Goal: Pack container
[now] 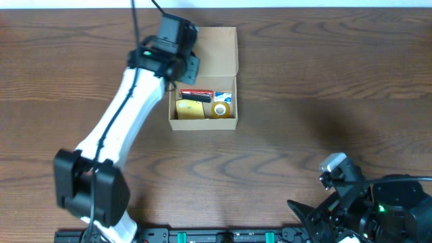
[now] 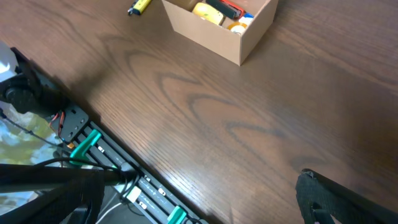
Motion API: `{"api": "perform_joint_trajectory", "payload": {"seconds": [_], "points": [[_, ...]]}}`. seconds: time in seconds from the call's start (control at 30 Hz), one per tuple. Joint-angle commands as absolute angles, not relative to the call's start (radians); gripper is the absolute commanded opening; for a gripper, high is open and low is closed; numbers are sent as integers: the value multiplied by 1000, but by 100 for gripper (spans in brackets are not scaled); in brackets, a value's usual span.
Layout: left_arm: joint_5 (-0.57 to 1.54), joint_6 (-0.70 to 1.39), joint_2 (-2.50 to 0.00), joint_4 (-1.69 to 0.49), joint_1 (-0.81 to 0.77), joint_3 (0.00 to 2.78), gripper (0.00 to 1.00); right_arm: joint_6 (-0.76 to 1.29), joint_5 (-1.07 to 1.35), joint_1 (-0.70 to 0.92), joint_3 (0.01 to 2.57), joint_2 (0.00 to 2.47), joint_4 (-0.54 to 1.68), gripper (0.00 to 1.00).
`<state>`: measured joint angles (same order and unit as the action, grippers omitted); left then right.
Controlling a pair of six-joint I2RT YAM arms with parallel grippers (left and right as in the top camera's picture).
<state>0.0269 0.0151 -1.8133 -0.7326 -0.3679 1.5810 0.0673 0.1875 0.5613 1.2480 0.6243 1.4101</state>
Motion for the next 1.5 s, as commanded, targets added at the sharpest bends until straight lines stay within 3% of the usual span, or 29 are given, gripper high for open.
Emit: {"api": "perform_joint_trajectory", "payload": {"seconds": [0.0, 0.3, 0.6, 1.3, 1.47], "points": [[31, 188, -1843, -756, -399, 1591, 6, 73, 195, 562, 1249, 625, 1411, 99], [-8, 339, -1847, -906, -432, 1591, 6, 73, 195, 562, 1249, 625, 1411, 99], [-29, 262, -1847, -1014, -432, 1590, 6, 73, 195, 562, 1249, 625, 1411, 99], [-39, 304, -1848, -758, -430, 1396, 6, 73, 195, 562, 1249, 625, 1411, 99], [-120, 327, -1851, -699, -430, 1338, 6, 73, 195, 562, 1249, 625, 1411, 99]]}}
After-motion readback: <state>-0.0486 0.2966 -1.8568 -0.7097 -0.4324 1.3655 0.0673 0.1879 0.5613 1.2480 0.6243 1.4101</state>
